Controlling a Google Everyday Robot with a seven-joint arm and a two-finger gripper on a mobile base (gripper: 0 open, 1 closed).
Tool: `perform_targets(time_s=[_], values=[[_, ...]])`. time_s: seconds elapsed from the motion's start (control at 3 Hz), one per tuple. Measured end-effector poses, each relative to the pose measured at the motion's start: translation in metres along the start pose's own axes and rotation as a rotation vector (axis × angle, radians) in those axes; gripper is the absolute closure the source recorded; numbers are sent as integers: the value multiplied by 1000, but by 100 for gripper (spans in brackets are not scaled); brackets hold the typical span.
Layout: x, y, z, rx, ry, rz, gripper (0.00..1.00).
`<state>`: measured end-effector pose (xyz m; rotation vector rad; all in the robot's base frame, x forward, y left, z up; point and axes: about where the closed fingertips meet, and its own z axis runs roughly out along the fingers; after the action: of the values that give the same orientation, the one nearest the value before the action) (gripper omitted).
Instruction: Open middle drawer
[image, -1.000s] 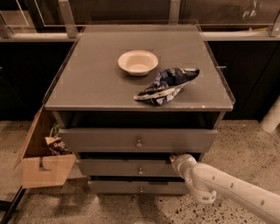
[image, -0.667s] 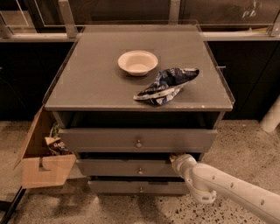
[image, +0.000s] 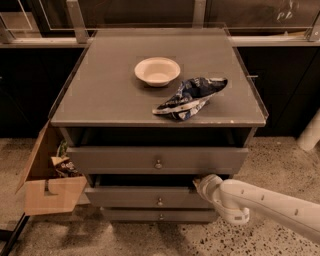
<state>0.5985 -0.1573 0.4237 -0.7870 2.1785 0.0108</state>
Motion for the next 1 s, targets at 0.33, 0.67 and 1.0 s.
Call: perform_targets(time_s=[0.33,0.67,1.0], values=[[13,3,4,-61,61,-29,100],[14,4,3,-61,61,-29,100],[27,5,1,-104,99,-26,100]])
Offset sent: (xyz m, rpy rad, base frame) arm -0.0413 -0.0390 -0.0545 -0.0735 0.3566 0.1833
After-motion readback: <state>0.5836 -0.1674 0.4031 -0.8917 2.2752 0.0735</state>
